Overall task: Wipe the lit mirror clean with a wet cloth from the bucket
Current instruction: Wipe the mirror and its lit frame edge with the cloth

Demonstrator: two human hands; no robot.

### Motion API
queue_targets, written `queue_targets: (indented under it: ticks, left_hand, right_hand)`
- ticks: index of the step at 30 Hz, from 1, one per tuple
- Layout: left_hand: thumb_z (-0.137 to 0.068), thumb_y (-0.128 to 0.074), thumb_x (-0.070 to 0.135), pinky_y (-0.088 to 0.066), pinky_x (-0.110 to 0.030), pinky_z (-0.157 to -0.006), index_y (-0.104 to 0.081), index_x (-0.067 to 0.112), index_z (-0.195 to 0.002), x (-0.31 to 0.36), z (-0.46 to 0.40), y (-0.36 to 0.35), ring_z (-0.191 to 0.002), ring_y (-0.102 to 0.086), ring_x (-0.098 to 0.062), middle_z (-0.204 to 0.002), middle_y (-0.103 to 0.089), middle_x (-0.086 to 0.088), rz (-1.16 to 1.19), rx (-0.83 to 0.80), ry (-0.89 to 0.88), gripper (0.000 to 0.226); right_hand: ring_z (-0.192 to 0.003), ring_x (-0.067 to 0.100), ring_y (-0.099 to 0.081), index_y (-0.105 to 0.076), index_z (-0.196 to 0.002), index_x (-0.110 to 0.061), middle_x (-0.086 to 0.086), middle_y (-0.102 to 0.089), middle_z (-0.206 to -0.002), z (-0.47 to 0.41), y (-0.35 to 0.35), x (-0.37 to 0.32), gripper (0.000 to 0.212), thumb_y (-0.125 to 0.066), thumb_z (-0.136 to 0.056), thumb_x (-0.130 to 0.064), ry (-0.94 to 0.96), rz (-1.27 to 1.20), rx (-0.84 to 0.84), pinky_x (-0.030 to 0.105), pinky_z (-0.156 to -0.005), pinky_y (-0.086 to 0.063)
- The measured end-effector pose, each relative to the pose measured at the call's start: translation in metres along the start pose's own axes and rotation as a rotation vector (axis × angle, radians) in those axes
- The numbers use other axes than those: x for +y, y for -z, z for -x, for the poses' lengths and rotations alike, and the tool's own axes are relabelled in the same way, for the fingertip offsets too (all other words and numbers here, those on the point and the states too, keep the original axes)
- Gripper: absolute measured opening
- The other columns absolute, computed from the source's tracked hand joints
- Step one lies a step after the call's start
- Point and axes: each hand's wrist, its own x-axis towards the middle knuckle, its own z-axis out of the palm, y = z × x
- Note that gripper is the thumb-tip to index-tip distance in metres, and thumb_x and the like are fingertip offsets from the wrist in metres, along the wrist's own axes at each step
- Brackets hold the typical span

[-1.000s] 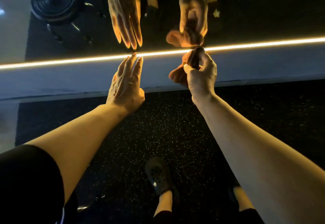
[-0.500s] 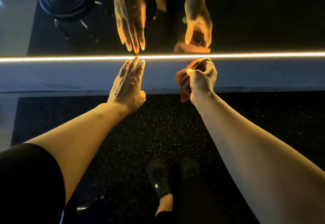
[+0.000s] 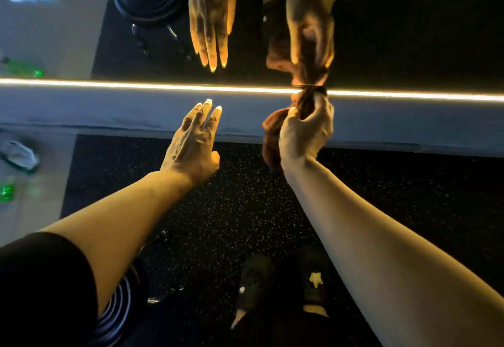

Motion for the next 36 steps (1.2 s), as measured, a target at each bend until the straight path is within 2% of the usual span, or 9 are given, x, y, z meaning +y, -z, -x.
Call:
queue_targets:
  ticks: [2, 6, 11, 18, 24, 27, 29, 32, 36]
  left_hand:
    - [-0.086, -0.064, 0.005, -0.023, -0.042, -0.12, -0.018, 0.009, -0.155, -0.016, 0.002, 0.002, -0.15, -0.011, -0.028, -0.162, -0.013, -0.013, 0.004, 0.02, 0.013, 0.083]
    - [-0.086, -0.064, 0.004, -0.02, -0.041, -0.12, -0.017, 0.01, -0.156, -0.046, -0.002, 0.002, -0.15, -0.01, -0.028, -0.163, -0.013, -0.013, 0.041, 0.039, 0.018, 0.084]
    - [-0.085, -0.064, 0.003, -0.017, -0.035, -0.118, -0.016, 0.009, -0.155, -0.094, -0.008, 0.015, -0.149, -0.012, -0.03, -0.162, -0.014, -0.015, 0.043, 0.052, -0.061, 0.085]
    - [-0.081, -0.062, 0.001, -0.034, -0.046, -0.113, -0.022, 0.006, -0.154, -0.178, -0.009, 0.05, -0.144, -0.025, -0.032, -0.156, -0.026, -0.015, -0.034, 0.041, -0.139, 0.084]
    - [-0.078, -0.065, -0.003, -0.041, -0.049, -0.108, -0.025, 0.004, -0.152, -0.206, -0.006, 0.06, -0.138, -0.032, -0.035, -0.152, -0.028, -0.018, -0.016, 0.052, -0.158, 0.084]
    - [-0.079, -0.066, -0.003, -0.04, -0.049, -0.108, -0.023, 0.004, -0.153, -0.211, -0.002, 0.062, -0.14, -0.03, -0.035, -0.155, -0.023, -0.017, 0.019, 0.067, -0.107, 0.085]
    - [-0.08, -0.065, -0.004, -0.04, -0.048, -0.109, -0.022, 0.004, -0.153, -0.215, -0.001, 0.064, -0.14, -0.03, -0.035, -0.156, -0.021, -0.016, 0.038, 0.075, -0.076, 0.085]
    - [-0.082, -0.062, -0.003, -0.037, -0.046, -0.112, -0.021, 0.005, -0.154, -0.216, 0.001, 0.066, -0.142, -0.028, -0.031, -0.158, -0.021, -0.013, 0.047, 0.068, -0.057, 0.083]
    - [-0.084, -0.06, -0.002, -0.026, -0.04, -0.117, -0.017, 0.006, -0.155, -0.215, 0.007, 0.074, -0.148, -0.019, -0.027, -0.161, -0.018, -0.012, 0.03, 0.058, -0.01, 0.083]
  right_hand:
    - [-0.109, 0.015, -0.056, -0.064, -0.121, -0.006, 0.007, -0.059, -0.118, 0.005, -0.008, -0.005, 0.037, -0.058, -0.087, 0.008, 0.021, 0.001, 0.052, 0.009, -0.094, -0.037]
    - [-0.098, 0.005, -0.052, -0.066, -0.118, -0.005, -0.005, -0.056, -0.108, 0.029, -0.036, -0.008, 0.035, -0.06, -0.086, 0.008, 0.173, 0.055, -0.292, 0.004, -0.088, -0.042]
    - [-0.105, 0.017, -0.058, -0.063, -0.116, -0.007, 0.006, -0.057, -0.115, 0.056, -0.085, -0.015, 0.04, -0.057, -0.081, 0.01, 0.067, 0.003, 0.061, 0.022, -0.093, -0.047]
    - [-0.075, 0.01, -0.062, -0.052, -0.076, -0.012, -0.001, -0.051, -0.065, 0.094, -0.144, -0.031, 0.015, -0.047, -0.09, -0.009, -0.173, 0.062, -0.053, 0.003, -0.048, -0.038]
    - [-0.076, 0.015, -0.067, -0.051, -0.084, -0.022, 0.002, -0.062, -0.087, 0.123, -0.172, -0.052, 0.025, -0.052, -0.08, 0.002, -0.182, -0.157, -0.103, 0.026, -0.071, -0.057]
    - [-0.082, 0.007, -0.058, -0.05, -0.091, -0.021, 0.002, -0.053, -0.102, 0.126, -0.171, -0.059, 0.027, -0.054, -0.084, 0.004, -0.12, -0.18, 0.143, 0.014, -0.075, -0.05]
    - [-0.083, 0.0, -0.048, -0.051, -0.101, -0.019, 0.003, -0.046, -0.109, 0.128, -0.174, -0.061, 0.032, -0.061, -0.083, 0.006, -0.078, -0.16, 0.046, 0.005, -0.076, -0.043]
    - [-0.094, 0.004, -0.046, -0.052, -0.109, -0.022, -0.001, -0.047, -0.111, 0.142, -0.182, -0.063, 0.039, -0.065, -0.083, 0.004, -0.028, -0.078, -0.291, 0.02, -0.092, -0.043]
    - [-0.102, 0.011, -0.047, -0.055, -0.123, -0.006, 0.007, -0.05, -0.118, 0.149, -0.184, -0.07, 0.045, -0.061, -0.082, 0.01, -0.02, -0.08, -0.052, 0.001, -0.082, -0.032]
